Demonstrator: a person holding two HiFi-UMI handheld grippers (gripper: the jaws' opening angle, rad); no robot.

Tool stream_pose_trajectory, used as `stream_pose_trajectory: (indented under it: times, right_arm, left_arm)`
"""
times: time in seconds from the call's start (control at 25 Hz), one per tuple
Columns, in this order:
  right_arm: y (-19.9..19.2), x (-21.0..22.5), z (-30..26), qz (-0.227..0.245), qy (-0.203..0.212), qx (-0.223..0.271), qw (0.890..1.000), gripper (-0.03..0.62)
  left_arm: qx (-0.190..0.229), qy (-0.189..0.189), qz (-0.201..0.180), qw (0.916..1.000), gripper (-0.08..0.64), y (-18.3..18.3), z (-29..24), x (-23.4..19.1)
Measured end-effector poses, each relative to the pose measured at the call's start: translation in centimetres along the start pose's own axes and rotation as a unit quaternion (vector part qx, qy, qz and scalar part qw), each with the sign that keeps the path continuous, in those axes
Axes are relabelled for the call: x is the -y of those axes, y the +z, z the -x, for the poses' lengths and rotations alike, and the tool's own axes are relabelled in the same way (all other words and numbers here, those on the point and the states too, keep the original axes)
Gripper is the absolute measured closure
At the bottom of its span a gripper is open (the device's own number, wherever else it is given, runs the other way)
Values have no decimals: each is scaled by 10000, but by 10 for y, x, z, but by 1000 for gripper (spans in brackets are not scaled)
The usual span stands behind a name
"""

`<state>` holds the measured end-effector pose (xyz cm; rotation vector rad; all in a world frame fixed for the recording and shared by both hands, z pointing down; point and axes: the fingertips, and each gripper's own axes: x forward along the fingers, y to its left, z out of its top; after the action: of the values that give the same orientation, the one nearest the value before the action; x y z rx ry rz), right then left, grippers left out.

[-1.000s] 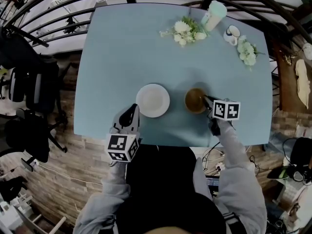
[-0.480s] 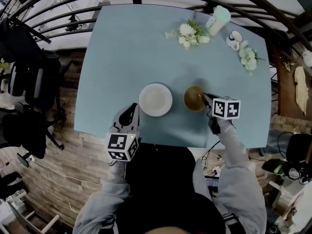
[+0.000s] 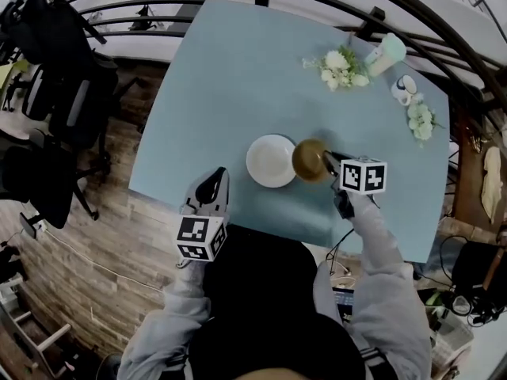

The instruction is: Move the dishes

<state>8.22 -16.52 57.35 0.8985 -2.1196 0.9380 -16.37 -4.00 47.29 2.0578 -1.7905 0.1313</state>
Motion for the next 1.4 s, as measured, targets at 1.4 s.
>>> stream_pose_trajectory:
  times: [1.4]
  right_arm:
    - [-3, -75, -78, 452, 649, -624, 9949, 563]
  left_arm:
    - [38, 996, 394, 9942, 538, -20, 44, -52]
